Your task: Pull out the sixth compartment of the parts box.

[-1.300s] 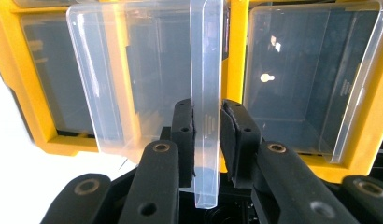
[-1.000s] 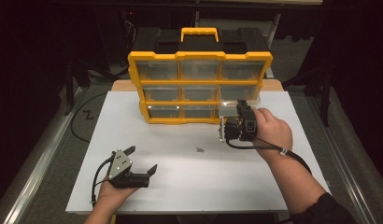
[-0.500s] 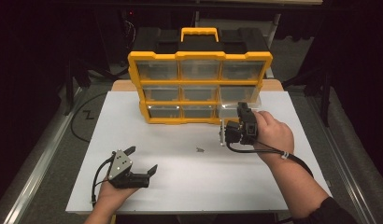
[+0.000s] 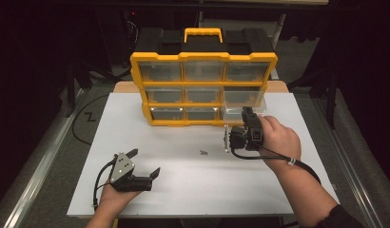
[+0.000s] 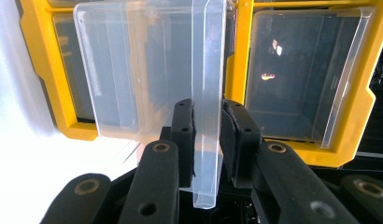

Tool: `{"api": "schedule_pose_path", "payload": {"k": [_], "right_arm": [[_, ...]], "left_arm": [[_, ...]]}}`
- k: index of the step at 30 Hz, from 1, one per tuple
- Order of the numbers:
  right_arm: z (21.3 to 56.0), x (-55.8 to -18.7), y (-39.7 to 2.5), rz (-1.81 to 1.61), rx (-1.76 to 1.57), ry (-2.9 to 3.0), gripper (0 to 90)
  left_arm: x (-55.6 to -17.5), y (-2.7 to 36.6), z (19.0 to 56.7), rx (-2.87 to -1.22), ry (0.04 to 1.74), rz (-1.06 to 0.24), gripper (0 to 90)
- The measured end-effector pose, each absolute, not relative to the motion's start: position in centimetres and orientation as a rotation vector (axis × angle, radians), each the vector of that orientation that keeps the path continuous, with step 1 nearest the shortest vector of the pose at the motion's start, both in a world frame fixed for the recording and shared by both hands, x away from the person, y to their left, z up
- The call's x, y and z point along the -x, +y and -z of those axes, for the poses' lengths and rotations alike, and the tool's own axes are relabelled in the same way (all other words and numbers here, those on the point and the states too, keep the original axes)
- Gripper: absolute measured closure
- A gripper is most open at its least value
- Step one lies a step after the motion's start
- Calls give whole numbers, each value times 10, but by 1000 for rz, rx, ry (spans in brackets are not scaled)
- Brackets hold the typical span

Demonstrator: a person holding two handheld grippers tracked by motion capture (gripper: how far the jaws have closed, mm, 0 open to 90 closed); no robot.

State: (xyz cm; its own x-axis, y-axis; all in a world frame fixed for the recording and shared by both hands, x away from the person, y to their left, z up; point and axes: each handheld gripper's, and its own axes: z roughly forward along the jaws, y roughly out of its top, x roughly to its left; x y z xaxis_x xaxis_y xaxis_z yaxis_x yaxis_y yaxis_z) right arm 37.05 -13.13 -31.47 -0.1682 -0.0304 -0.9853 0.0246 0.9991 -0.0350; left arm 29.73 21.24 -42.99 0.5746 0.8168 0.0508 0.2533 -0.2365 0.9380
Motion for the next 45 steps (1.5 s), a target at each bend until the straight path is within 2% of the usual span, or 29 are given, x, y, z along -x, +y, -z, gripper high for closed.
{"api": "schedule_pose_path", "payload": {"k": [31,45], "right_arm": [[317,-361,-132,37,4,1738,770],[318,-357,-135,8,-15,1780,602]], "left_arm": [[-298,213,430,-1780,883,-682,9],[-298,213,430,-1780,884,-682,9]]}}
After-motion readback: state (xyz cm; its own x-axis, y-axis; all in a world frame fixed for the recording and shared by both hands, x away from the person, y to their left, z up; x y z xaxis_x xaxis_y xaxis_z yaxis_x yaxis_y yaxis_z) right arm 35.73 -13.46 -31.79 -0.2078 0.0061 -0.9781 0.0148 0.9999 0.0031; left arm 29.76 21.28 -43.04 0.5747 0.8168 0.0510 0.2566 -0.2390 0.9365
